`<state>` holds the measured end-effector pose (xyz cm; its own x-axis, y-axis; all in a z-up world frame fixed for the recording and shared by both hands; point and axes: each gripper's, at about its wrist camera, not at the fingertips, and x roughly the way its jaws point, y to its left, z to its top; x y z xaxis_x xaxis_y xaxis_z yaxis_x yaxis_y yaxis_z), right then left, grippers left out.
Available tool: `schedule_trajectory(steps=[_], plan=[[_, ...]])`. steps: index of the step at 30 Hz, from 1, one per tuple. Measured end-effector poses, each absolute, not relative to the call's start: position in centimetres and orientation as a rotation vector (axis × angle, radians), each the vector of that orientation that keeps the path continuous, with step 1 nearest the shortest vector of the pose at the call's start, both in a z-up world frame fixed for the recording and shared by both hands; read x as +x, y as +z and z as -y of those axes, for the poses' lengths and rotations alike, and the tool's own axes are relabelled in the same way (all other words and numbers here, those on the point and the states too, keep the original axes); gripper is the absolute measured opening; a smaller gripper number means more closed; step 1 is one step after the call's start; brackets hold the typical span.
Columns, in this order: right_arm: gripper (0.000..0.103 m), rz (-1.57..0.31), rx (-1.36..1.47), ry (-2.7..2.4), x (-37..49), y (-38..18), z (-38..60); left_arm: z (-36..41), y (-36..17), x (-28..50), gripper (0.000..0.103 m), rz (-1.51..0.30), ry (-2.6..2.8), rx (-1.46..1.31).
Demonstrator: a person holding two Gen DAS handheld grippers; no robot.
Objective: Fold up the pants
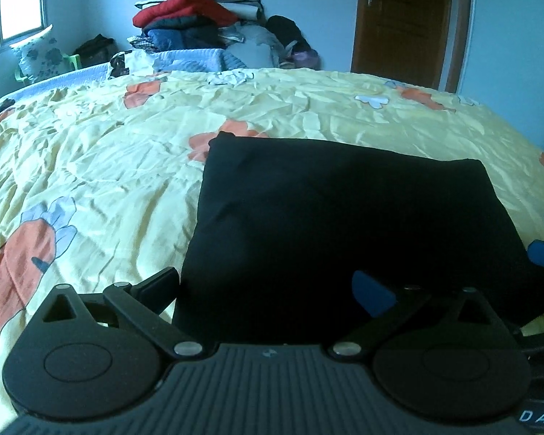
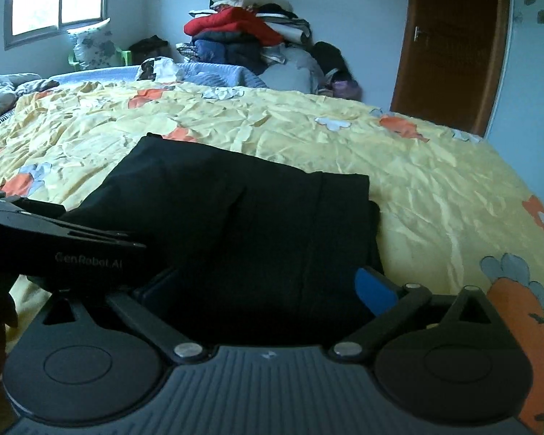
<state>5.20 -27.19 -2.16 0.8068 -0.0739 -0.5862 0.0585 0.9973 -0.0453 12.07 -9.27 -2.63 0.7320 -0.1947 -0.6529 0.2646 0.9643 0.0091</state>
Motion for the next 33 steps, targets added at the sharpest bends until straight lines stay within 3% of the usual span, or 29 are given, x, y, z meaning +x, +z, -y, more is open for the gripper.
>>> schedule_trajectory(steps=[33], plan=[[0.103, -0.683, 0.096, -0.107, 2.0, -3.6, 27.1, 7.1, -1.9, 8.2, 0.103, -0.683, -0.192, 0.095]])
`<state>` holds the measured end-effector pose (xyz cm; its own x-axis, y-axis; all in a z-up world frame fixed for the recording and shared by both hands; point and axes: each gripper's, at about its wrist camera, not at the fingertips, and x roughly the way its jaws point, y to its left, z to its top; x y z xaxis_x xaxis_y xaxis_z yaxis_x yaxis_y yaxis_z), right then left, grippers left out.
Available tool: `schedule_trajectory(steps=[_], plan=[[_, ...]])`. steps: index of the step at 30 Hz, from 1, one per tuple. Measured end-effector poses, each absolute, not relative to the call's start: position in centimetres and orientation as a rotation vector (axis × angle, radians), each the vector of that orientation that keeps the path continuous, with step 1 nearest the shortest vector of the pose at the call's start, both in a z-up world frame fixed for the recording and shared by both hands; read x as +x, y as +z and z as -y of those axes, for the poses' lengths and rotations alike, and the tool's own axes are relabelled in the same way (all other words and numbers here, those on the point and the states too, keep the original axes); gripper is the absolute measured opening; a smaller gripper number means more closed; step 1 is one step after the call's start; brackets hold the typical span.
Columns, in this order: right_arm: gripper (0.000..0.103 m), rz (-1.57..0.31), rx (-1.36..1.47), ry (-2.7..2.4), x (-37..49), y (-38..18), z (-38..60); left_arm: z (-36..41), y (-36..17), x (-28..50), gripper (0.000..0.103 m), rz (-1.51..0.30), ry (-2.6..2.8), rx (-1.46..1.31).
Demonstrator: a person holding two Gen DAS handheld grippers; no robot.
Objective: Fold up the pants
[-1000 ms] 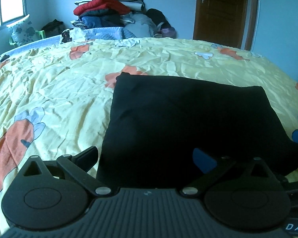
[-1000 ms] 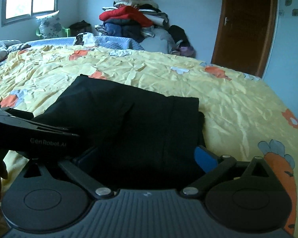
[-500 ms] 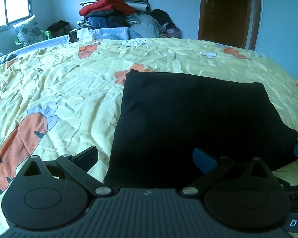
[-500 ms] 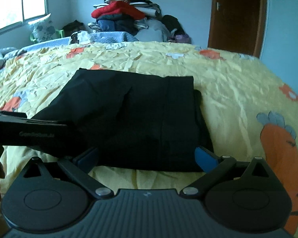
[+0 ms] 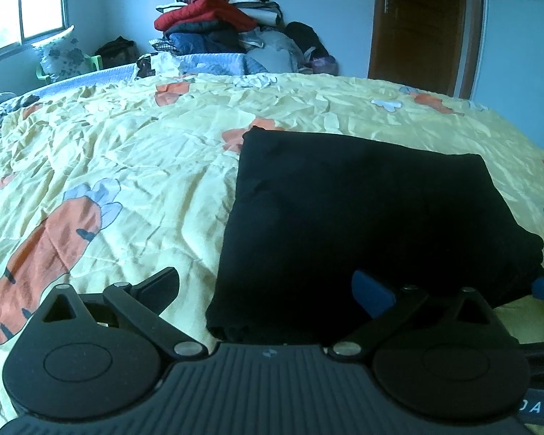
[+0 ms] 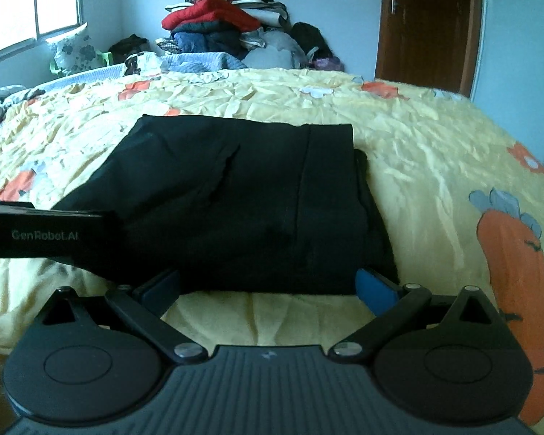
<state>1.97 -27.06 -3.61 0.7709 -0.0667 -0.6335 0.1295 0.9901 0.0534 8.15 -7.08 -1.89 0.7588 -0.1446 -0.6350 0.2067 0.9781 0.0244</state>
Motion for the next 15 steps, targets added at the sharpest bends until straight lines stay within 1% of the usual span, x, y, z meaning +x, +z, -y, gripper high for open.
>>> schedule_trajectory(steps=[6, 10, 15], plan=[[0.103, -0.712, 0.102, -0.082, 1.0, -4.2, 26.5, 5.9, -1.6, 6.6, 0.103, -0.684, -0.189, 0.057], [0.103, -0.697, 0.092, -0.086, 0.4, -4.5, 26.3, 5.1, -1.8, 4.4, 0.102, -0.698, -0.208, 0.063], [0.103, -0.685, 0.066, -0.093, 0.2, -4.9, 26.0, 4.7, -3.5, 2.9, 0.102, -0.769, -0.238, 0.085]])
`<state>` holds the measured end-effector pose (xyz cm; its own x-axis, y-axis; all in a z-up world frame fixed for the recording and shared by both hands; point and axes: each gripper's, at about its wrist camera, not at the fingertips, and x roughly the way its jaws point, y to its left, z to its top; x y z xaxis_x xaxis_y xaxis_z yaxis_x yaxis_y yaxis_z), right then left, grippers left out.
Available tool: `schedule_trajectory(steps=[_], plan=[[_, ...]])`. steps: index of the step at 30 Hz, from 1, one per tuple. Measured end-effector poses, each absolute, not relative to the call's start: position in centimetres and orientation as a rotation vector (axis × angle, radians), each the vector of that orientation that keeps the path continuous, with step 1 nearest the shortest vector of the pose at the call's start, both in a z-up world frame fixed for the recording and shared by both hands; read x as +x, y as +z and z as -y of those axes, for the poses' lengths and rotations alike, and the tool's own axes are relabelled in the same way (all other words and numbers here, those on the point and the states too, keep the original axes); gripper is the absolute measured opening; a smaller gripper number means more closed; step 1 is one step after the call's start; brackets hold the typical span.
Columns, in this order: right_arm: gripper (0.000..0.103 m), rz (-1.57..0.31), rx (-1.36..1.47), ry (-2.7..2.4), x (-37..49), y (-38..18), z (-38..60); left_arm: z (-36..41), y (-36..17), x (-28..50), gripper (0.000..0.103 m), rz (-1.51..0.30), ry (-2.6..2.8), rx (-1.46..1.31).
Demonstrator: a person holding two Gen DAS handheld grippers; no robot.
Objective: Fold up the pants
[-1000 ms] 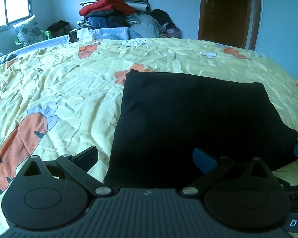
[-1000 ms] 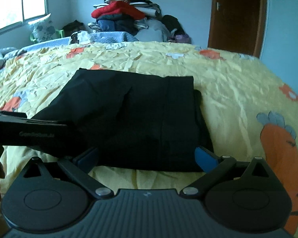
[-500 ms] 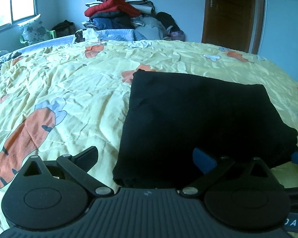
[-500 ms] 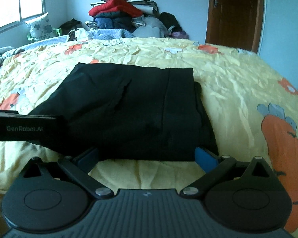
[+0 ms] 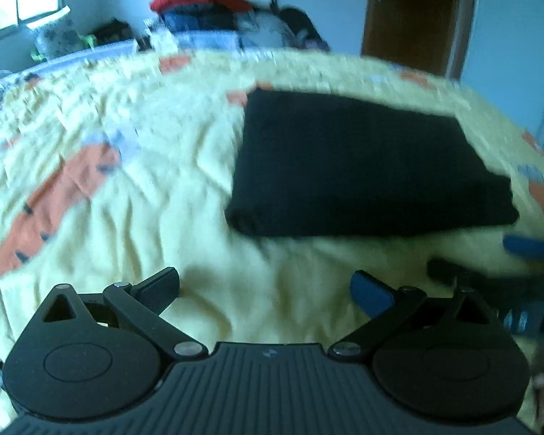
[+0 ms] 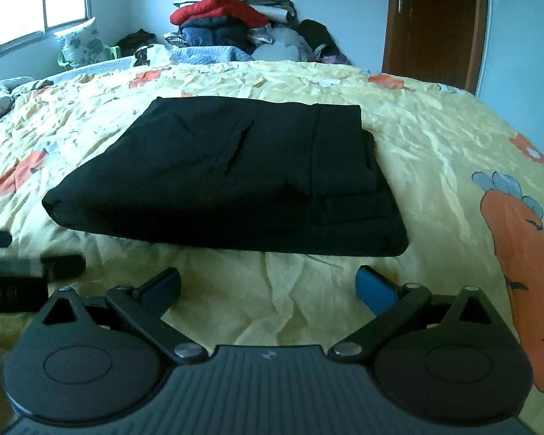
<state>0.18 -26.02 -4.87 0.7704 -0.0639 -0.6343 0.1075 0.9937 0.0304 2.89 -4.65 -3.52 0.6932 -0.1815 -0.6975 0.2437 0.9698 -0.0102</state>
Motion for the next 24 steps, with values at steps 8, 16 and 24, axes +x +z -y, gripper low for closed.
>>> schedule_trajectory(steps=[8, 16, 24], plan=[[0.103, -0.681, 0.063, -0.134, 0.4, -5.0, 26.1, 5.0, -4.6, 2.5, 0.103, -0.698, -0.209, 0.098], [0.103, -0.669, 0.069, -0.153, 0.1, -5.2, 26.3, 5.5, -4.5, 2.7, 0.103, -0.662, -0.230, 0.153], [0.103, -0.669, 0.073, -0.159, 0.1, -5.2, 26.6, 4.9, -4.9, 3.9, 0.103, -0.668, -0.255, 0.098]])
